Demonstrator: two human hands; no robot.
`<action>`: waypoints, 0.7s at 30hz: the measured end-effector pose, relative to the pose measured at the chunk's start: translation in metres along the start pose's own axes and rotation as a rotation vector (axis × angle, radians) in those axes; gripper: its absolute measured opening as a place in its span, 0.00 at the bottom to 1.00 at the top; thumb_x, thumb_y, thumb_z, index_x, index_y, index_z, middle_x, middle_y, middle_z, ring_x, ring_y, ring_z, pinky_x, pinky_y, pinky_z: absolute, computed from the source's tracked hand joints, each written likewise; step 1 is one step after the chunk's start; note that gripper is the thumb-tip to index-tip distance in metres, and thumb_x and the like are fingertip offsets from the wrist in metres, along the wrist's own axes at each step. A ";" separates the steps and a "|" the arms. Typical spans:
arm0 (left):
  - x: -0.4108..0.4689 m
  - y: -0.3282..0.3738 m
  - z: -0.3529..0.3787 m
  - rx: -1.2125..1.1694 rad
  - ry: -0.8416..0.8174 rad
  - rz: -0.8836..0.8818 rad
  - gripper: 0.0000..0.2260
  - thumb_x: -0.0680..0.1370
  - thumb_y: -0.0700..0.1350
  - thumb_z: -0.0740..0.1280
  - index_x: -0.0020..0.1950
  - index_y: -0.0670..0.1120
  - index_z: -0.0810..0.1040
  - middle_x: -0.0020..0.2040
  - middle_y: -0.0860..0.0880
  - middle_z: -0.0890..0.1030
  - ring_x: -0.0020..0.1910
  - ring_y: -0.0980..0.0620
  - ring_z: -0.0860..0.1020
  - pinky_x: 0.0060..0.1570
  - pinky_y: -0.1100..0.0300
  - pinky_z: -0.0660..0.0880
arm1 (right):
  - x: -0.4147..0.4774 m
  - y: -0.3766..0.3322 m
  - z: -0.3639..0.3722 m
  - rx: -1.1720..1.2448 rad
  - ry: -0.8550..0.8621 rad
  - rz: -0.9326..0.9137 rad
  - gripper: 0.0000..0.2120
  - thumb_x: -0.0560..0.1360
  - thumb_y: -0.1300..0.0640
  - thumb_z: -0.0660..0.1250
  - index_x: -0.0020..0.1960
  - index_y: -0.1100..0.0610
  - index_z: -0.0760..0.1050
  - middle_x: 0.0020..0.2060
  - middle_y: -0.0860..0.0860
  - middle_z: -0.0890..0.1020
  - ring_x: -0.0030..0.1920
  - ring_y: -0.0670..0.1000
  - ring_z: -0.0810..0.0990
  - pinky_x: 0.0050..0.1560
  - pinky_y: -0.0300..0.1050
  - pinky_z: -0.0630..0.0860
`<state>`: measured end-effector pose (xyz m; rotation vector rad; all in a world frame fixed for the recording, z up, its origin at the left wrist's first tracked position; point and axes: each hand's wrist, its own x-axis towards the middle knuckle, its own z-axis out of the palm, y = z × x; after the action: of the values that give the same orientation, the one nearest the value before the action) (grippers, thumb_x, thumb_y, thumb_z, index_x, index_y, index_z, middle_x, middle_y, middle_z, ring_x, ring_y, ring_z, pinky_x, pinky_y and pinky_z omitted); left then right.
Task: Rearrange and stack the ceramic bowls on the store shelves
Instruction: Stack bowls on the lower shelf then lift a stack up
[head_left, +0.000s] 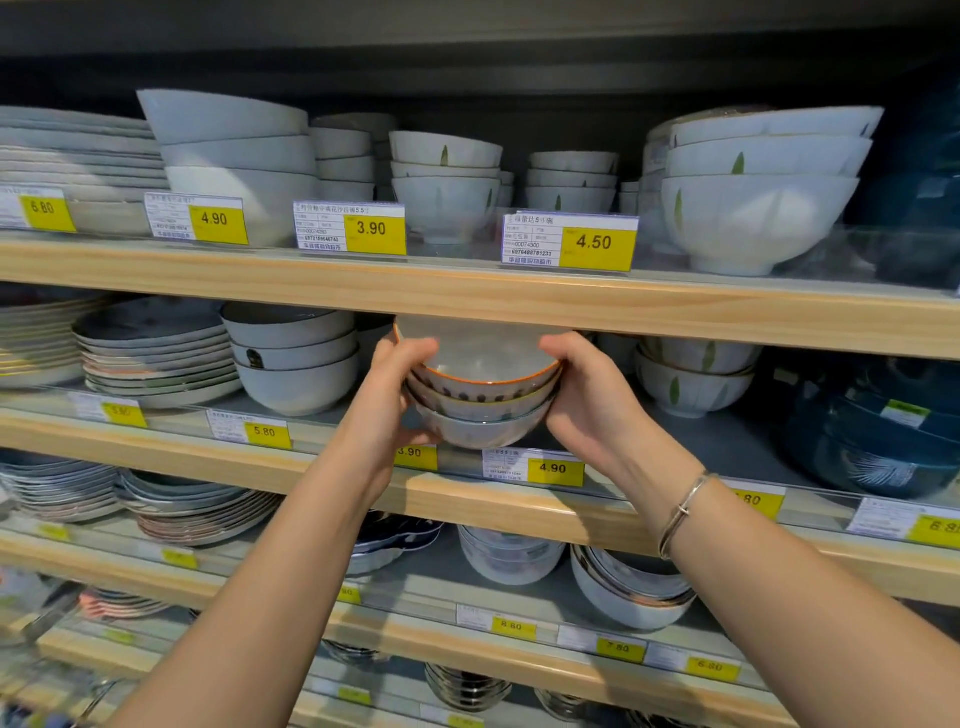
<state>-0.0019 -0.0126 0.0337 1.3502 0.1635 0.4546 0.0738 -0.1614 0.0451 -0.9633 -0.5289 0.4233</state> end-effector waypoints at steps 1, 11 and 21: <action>-0.001 0.000 0.000 -0.012 -0.003 -0.020 0.14 0.77 0.52 0.60 0.61 0.52 0.73 0.54 0.54 0.79 0.52 0.52 0.77 0.45 0.50 0.76 | 0.001 0.000 -0.001 0.015 0.020 -0.012 0.11 0.75 0.64 0.57 0.50 0.59 0.77 0.49 0.55 0.81 0.53 0.54 0.78 0.65 0.49 0.69; 0.011 0.005 0.005 -0.136 -0.073 -0.203 0.09 0.77 0.48 0.57 0.46 0.49 0.76 0.53 0.47 0.77 0.54 0.42 0.76 0.61 0.35 0.70 | 0.020 0.000 -0.025 0.187 0.189 0.048 0.18 0.75 0.58 0.57 0.63 0.57 0.73 0.63 0.58 0.78 0.64 0.59 0.75 0.67 0.57 0.68; 0.033 0.002 0.011 0.082 -0.001 -0.169 0.12 0.79 0.37 0.56 0.58 0.45 0.75 0.45 0.49 0.80 0.45 0.52 0.77 0.55 0.50 0.73 | 0.025 -0.005 -0.031 0.203 0.283 0.265 0.26 0.73 0.41 0.54 0.66 0.51 0.73 0.62 0.55 0.79 0.63 0.59 0.75 0.65 0.66 0.65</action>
<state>0.0314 -0.0087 0.0432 1.4035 0.2954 0.3073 0.1123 -0.1700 0.0407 -0.8811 -0.0985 0.5559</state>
